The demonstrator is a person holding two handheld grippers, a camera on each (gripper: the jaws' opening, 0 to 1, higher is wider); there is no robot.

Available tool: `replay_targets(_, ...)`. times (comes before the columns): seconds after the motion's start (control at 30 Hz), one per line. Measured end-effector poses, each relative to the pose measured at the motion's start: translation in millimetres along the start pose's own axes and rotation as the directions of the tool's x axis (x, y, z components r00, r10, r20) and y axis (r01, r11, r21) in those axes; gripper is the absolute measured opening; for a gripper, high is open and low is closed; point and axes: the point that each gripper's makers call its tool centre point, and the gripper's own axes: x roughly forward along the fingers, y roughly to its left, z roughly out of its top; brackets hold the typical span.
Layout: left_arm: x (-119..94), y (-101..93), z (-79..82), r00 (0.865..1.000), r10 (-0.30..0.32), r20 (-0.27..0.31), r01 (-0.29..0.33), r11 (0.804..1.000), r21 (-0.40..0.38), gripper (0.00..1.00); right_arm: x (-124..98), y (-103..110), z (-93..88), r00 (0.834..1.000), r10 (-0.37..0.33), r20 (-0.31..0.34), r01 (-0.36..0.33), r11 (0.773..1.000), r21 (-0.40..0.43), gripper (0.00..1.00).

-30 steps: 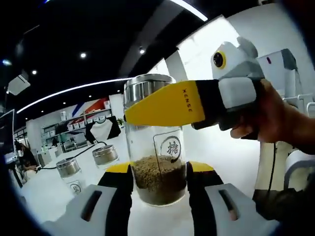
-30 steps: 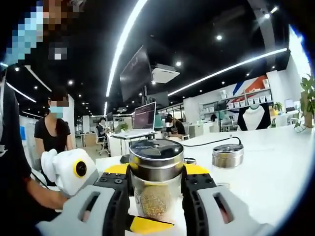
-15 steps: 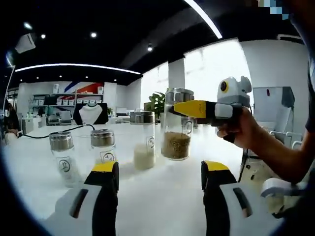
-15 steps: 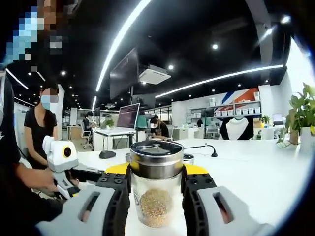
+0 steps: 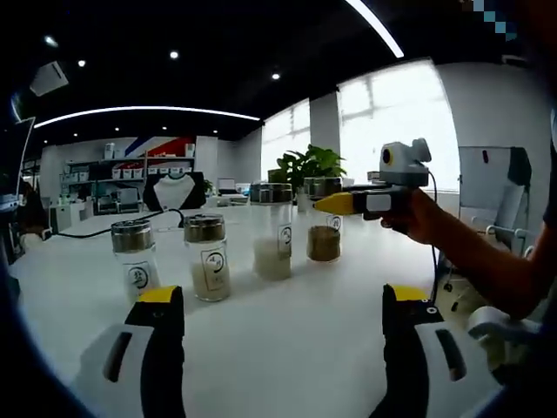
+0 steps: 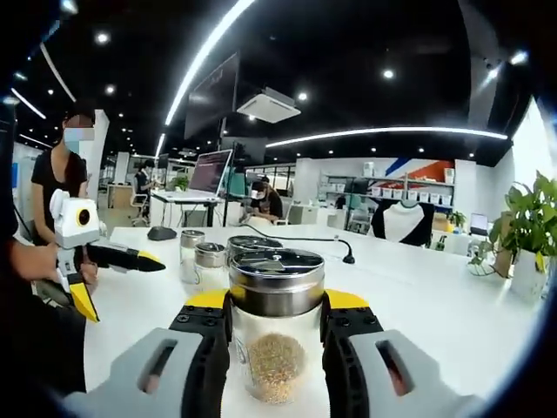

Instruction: Rotate the seasoning bottle until the label or dispensing opening points toward the visible target arrow and the bottle remains upright within the marked orientation range

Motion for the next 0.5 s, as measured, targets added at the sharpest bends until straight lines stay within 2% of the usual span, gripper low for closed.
replay_targets(0.17,-1,-1.9,-6.4,0.999,0.002,-0.035,-0.002,1.000,0.001,1.00,-2,-12,-6.5,1.000,-0.018,-0.020,0.018,1.000,-0.007,0.38)
replay_targets(0.43,-3,-2.0,-7.5,0.999,0.011,-0.041,-0.010,1.000,0.019,1.00,-8,-25,-11.2,1.000,-0.003,0.020,0.002,0.999,0.044,0.38)
replay_targets(0.5,-4,-1.5,-6.7,0.999,0.014,-0.036,-0.013,1.000,0.020,1.00,-10,-26,-12.7,1.000,-0.001,0.025,0.001,0.999,0.033,0.38)
